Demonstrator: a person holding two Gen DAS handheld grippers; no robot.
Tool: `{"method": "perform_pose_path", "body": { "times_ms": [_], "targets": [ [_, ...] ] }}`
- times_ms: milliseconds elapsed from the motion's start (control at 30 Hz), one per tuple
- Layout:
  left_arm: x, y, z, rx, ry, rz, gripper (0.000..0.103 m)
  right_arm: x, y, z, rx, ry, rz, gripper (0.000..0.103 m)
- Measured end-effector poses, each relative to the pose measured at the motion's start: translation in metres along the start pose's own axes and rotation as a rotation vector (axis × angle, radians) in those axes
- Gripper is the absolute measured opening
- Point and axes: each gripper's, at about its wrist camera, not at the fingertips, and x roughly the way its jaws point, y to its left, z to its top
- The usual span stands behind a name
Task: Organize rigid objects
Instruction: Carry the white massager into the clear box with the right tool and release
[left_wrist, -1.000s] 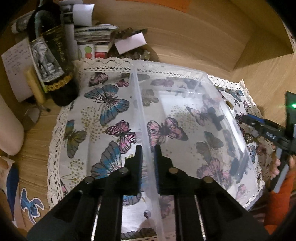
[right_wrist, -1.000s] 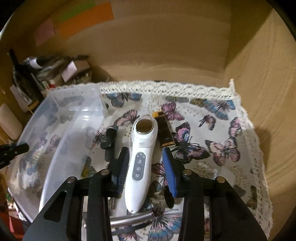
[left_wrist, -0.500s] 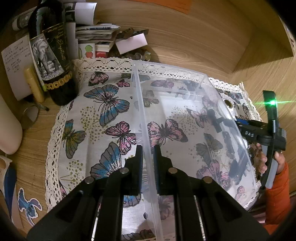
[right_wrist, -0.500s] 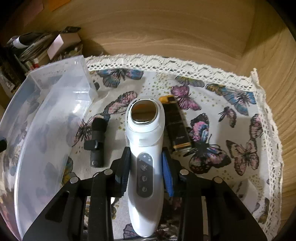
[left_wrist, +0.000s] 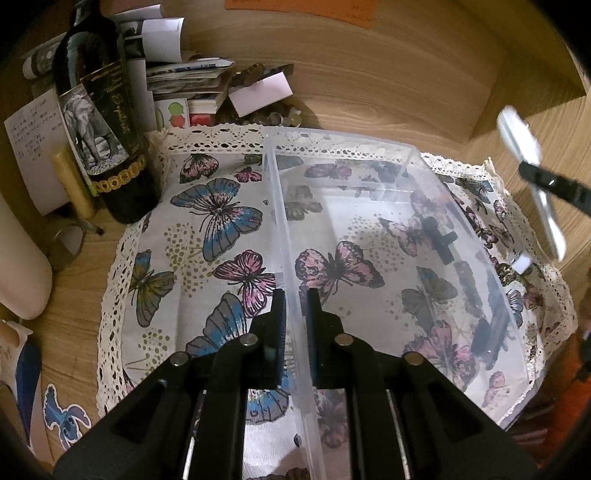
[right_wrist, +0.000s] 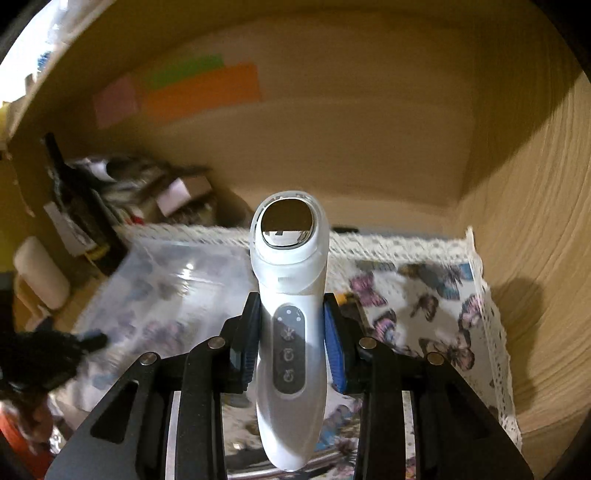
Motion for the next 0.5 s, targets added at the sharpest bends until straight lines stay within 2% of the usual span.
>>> {"method": "perform_pose_path", "body": {
  "times_ms": [233,500],
  "targets": [
    [0.000,0.003,0.000,0.000,0.005,-0.017,0.011,0.003,0.039,0.005,-0.052,0.007,0.070,0.029],
    [0.000,0.004,0.001,0.014,0.009,-0.026,0.011,0.033,0.077,0.002,-0.099,0.096,0.127,0.029]
  ]
}}
